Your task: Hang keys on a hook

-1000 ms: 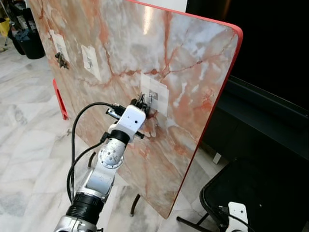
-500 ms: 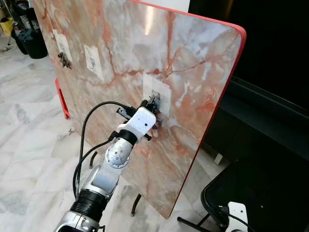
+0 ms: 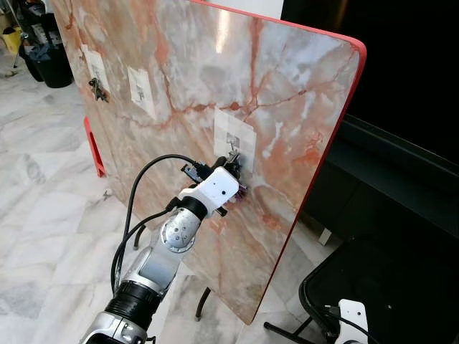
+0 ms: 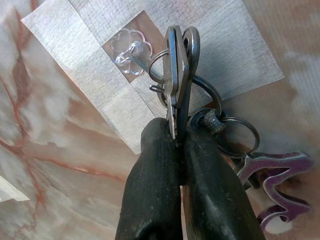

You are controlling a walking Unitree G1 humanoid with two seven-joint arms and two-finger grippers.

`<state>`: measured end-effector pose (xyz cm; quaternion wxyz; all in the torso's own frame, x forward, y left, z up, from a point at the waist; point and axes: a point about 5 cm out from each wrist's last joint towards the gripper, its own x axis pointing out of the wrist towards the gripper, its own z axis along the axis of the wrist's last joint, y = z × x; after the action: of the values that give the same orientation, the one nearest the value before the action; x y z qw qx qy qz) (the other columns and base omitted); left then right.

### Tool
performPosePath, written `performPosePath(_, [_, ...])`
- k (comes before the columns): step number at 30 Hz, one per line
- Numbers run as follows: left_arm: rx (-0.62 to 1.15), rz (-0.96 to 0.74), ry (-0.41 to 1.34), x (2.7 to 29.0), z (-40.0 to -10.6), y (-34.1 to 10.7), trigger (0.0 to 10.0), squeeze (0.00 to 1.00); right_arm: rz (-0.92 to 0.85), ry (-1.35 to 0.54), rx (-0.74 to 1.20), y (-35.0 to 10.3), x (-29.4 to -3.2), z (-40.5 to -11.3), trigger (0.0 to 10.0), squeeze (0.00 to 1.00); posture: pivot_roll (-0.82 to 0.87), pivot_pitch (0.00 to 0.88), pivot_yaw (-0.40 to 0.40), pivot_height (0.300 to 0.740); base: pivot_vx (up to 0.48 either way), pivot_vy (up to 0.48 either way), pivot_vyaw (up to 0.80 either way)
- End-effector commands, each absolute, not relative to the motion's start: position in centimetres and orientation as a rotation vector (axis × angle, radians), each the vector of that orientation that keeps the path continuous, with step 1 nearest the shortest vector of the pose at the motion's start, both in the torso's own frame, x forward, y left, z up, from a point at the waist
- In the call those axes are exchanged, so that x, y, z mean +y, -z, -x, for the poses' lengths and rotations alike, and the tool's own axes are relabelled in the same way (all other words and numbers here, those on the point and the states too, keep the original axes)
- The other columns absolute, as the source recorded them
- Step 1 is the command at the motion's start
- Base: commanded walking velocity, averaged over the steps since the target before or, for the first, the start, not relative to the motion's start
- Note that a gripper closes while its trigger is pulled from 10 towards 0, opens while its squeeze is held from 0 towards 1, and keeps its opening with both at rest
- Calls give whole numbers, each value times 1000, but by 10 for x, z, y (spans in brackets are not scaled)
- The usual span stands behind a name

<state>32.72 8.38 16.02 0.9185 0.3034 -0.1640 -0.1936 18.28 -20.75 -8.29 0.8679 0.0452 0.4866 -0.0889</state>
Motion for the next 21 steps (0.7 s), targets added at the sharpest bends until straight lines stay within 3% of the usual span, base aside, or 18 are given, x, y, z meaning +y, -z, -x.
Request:
performPosePath(1, [-338,-639,438,76,-327,-159,10000,0,-90,188,1017,83,-209,-183,10000,0,57,0,-77,729,0,0,0])
performPosePath(2, [-341,-638,434,77,-327,-160,10000,12,-90,188,1017,83,-209,-183,10000,0,57,0,-77,729,0,0,0])
performPosePath(3, [-343,-636,428,77,-327,-160,10000,620,-90,188,1017,83,-209,-183,10000,0,57,0,-75,729,0,0,0])
performPosePath(4, [-343,-636,428,77,-327,-160,10000,620,-90,188,1017,83,-209,-183,10000,0,57,0,-75,729,0,0,0])
performPosePath(5, [-345,-633,418,79,-328,-161,10000,1000,-91,188,1017,83,-209,-183,10000,0,57,0,-75,729,0,0,0])
performPosePath(21, [-328,-631,422,86,-325,-157,10000,1000,-92,189,1017,83,-209,-182,10000,0,59,0,-75,729,0,0,0])
